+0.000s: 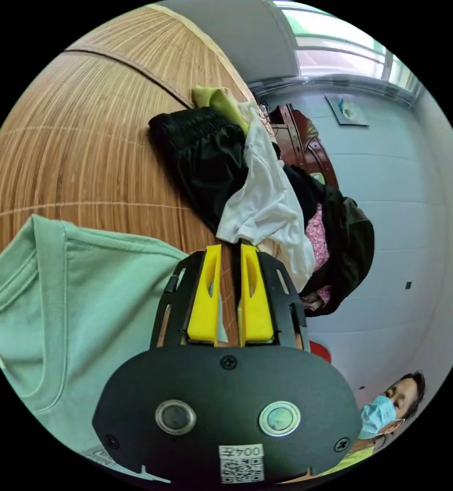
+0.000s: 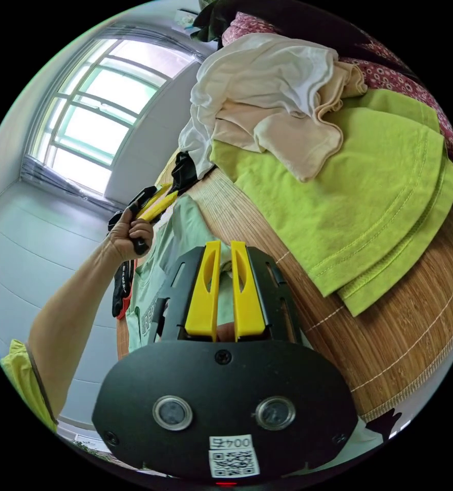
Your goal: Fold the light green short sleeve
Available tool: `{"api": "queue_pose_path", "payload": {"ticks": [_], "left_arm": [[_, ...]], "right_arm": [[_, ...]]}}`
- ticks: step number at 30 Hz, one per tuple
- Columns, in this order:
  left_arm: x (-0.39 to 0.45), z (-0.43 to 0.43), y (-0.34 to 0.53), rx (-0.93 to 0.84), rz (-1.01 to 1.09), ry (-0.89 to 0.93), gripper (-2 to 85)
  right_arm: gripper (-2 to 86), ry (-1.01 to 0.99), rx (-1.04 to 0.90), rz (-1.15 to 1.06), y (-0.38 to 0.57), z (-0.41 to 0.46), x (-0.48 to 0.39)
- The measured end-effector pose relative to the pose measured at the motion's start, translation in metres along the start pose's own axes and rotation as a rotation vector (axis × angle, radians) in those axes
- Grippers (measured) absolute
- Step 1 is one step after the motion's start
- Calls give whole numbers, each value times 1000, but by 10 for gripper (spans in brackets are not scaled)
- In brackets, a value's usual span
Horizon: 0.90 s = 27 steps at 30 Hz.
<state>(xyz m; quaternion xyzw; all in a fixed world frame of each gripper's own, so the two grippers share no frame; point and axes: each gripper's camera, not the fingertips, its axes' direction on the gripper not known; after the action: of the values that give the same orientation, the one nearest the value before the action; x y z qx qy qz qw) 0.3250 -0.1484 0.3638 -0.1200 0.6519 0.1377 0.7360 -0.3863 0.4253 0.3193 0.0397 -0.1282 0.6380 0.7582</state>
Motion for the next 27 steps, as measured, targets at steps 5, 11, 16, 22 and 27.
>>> {"api": "queue_pose_path", "payload": {"ticks": [5, 11, 16, 22, 27], "left_arm": [[24, -56, 49, 383, 169, -2, 28], [52, -45, 171, 196, 341, -206, 9], [65, 3, 265, 30, 436, -416, 3], [57, 21, 289, 19, 458, -522, 1], [56, 11, 302, 19, 471, -565, 2]], "right_arm": [[47, 2, -1, 4, -4, -1, 1], [37, -38, 167, 81, -4, -30, 13], [0, -102, 336, 286, -13, -83, 54], [-7, -176, 444, 545, -41, -141, 122], [-7, -109, 353, 384, -92, -185, 142]]}}
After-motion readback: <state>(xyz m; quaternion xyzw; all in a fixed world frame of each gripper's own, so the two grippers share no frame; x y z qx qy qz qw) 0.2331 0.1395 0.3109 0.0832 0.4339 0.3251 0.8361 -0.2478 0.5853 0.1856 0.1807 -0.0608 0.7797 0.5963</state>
